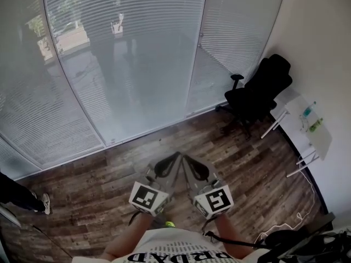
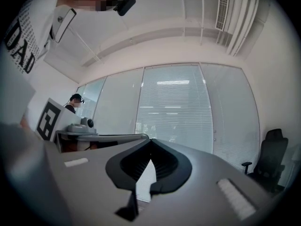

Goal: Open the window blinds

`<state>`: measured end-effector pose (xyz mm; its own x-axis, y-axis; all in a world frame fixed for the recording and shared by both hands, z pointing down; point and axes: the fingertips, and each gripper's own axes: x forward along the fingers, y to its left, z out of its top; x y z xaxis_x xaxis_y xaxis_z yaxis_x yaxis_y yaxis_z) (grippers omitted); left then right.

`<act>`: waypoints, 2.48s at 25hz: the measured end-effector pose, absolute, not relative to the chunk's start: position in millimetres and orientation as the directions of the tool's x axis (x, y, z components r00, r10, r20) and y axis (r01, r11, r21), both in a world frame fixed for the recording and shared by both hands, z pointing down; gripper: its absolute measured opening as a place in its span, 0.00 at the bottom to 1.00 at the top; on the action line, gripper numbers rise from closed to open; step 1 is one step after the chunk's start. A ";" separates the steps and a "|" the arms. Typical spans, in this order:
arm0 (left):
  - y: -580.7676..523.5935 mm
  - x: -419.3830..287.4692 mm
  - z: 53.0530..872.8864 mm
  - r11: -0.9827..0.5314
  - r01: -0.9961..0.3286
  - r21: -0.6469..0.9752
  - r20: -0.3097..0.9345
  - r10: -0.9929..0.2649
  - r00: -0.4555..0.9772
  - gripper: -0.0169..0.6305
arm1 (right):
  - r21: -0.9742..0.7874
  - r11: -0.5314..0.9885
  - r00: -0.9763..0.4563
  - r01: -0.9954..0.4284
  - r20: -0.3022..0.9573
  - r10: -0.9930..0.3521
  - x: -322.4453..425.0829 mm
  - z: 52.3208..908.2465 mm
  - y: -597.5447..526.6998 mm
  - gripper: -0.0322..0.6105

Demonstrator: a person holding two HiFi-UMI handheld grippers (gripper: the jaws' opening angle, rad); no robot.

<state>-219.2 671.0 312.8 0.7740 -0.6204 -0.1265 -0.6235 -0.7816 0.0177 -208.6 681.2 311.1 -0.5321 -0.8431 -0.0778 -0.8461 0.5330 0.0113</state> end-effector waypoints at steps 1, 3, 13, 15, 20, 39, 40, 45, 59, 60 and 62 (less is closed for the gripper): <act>663.6 -218.3 308.6 -0.780 -0.625 0.031 -0.133 -0.623 0.771 0.01 | 0.013 0.531 -0.530 -0.847 -0.078 -0.844 -207.8 310.1 673.8 0.06; 646.2 -219.3 303.4 -0.778 -0.627 0.038 -0.147 -0.625 0.767 0.01 | 0.019 0.528 -0.528 -0.849 -0.079 -0.846 -208.6 307.0 656.5 0.06; 551.0 -244.7 277.1 -0.796 -0.605 0.023 -0.187 -0.598 0.779 0.01 | 0.022 0.506 -0.506 -0.862 -0.093 -0.858 -233.7 278.6 562.7 0.06; 541.0 -257.7 280.8 -0.804 -0.595 0.019 -0.191 -0.587 0.787 0.01 | 0.022 0.497 -0.497 -0.867 -0.095 -0.862 -246.6 280.9 552.8 0.06; 522.1 -277.2 298.1 -0.824 -0.566 0.031 -0.169 -0.563 0.809 0.01 | 0.016 0.474 -0.473 -0.880 -0.089 -0.876 -266.1 294.5 533.6 0.06; 438.7 -259.7 305.3 -0.794 -0.604 0.070 -0.145 -0.607 0.781 0.01 | 0.017 0.497 -0.497 -0.868 -0.069 -0.865 -248.4 305.4 450.8 0.06; 430.3 -255.8 306.0 -0.793 -0.605 0.063 -0.140 -0.608 0.782 0.01 | 0.021 0.499 -0.499 -0.866 -0.071 -0.864 -244.4 305.7 442.3 0.06; 381.2 -217.8 303.4 -0.782 -0.622 0.032 -0.132 -0.621 0.773 0.01 | 0.026 0.510 -0.511 -0.860 -0.079 -0.856 -205.7 305.0 393.7 0.06; 284.4 -112.6 305.7 -0.766 -0.643 -0.001 -0.125 -0.637 0.760 0.01 | 0.001 0.589 -0.587 -0.808 -0.091 -0.805 -103.2 309.7 294.0 0.06; 279.9 -106.0 306.7 -0.763 -0.646 -0.003 -0.127 -0.641 0.757 0.01 | 0.005 0.590 -0.588 -0.807 -0.086 -0.804 -96.1 312.2 289.2 0.06; 270.3 -93.6 311.3 -0.764 -0.645 -0.004 -0.120 -0.640 0.759 0.01 | 0.008 0.586 -0.585 -0.810 -0.077 -0.807 -83.3 317.2 278.9 0.06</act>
